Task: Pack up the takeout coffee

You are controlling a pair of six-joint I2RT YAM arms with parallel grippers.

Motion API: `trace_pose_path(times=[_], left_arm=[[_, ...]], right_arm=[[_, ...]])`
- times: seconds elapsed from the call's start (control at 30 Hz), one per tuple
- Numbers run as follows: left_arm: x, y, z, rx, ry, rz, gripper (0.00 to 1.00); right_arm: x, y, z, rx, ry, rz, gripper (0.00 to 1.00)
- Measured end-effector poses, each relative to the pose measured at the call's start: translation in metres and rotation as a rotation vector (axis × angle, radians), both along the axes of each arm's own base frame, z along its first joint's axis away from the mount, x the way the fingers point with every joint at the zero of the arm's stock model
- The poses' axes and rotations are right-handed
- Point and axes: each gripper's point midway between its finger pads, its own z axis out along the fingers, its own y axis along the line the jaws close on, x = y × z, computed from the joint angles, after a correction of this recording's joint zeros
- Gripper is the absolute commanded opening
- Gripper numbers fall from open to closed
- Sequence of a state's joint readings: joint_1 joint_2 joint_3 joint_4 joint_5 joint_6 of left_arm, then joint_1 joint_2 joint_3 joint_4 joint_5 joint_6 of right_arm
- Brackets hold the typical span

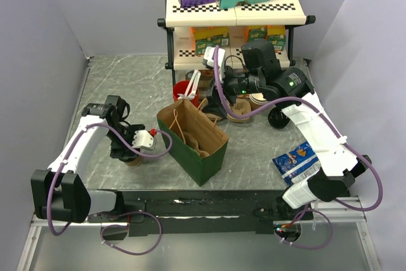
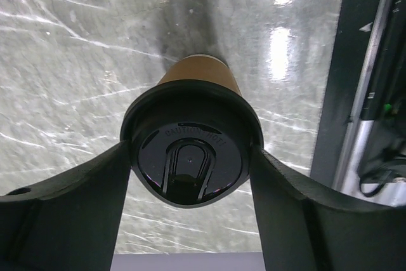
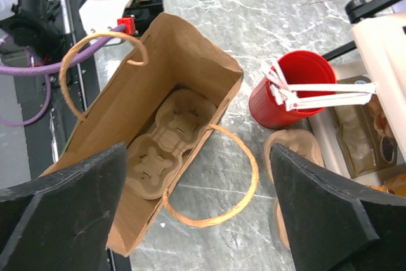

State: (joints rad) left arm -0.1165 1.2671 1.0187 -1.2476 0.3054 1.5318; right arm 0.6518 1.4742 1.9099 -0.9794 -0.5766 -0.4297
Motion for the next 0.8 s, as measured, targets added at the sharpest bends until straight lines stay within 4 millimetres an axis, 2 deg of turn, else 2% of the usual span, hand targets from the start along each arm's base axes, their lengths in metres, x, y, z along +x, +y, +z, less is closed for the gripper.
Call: trace_pose_path(times=[0.07,0.1,0.13,0.37,0.5,0.6,0.8], left_arm=[[-0.002,-0.001,0.004,-0.005,0.016,0.035,0.17],[-0.003,-0.001,0.006,-0.009,0.020,0.051,0.04],[-0.003,-0.002,0.008,-0.016,0.025,0.066,0.01],[-0.013,-0.013,0.021,-0.090,0.034,0.200,0.01],[-0.018,-0.020,0.030,-0.145,0.034,0.296,0.01],[-0.018,-0.026,0.039,-0.186,0.027,0.361,0.01],[-0.017,-0.031,0.059,-0.252,-0.034,0.460,0.01]], right_arm=[[0.004,-0.001,0.000,0.002,-0.003,-0.022,1.00],[0.006,-0.001,-0.001,0.005,0.001,-0.030,1.00],[0.007,-0.003,-0.002,0.007,0.010,-0.038,1.00],[0.002,-0.009,0.002,0.043,0.068,-0.084,1.00],[-0.003,-0.014,0.001,0.062,0.103,-0.125,0.96],[-0.003,-0.017,-0.009,0.047,0.132,-0.156,0.93],[-0.014,-0.021,-0.049,-0.032,0.255,-0.151,0.84]])
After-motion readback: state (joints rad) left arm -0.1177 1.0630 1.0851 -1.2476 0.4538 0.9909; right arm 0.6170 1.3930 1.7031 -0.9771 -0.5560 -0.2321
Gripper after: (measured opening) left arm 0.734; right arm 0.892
